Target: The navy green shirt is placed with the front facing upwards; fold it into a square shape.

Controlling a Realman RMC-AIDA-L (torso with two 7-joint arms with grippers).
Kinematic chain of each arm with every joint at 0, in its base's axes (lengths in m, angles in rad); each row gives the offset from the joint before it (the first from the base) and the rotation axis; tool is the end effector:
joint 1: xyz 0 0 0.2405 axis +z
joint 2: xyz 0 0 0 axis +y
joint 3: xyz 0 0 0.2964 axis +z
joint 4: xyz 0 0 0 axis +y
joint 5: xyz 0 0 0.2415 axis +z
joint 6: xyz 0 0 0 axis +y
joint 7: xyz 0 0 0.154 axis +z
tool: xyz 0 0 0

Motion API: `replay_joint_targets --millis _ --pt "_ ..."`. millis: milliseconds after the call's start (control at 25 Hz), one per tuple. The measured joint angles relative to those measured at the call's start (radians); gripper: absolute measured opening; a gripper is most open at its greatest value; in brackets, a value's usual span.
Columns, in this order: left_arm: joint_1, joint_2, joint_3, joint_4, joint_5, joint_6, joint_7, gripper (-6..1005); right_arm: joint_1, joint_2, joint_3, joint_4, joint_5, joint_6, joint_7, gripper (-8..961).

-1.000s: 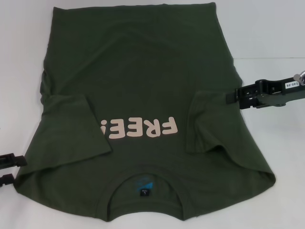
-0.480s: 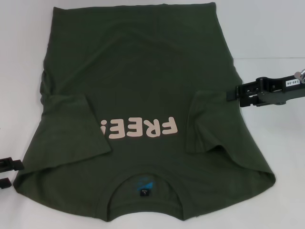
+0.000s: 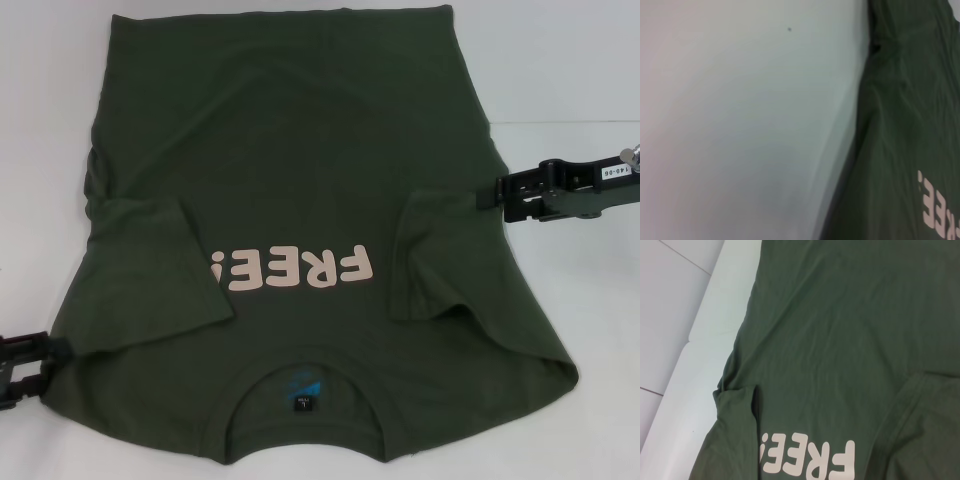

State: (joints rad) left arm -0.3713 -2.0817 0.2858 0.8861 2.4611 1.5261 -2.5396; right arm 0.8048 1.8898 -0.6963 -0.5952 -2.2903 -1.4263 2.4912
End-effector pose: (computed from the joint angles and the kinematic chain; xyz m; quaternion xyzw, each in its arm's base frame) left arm -0.4369 0.3051 0.0474 -0.5705 -0.7725 -0.2045 0.1895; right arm 0.2774 0.4751 0.0387 -0.7799 0.6014 0.1285 0.1163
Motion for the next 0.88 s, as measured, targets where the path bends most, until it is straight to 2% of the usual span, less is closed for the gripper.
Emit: replay_joint_targets --millis 520,880 --pt "-0.077 0.007 0.041 -0.062 0.003 -0.026 0.001 691 -0.003 -0.002 0.007 0.000 0.000 -0.002 -0.004 633" --pt "-0.085 0.008 0.061 -0.060 0.011 -0.058 -0.017 631 -0.011 -0.007 0.010 0.000 0.002 -0.005 -0.008 633"
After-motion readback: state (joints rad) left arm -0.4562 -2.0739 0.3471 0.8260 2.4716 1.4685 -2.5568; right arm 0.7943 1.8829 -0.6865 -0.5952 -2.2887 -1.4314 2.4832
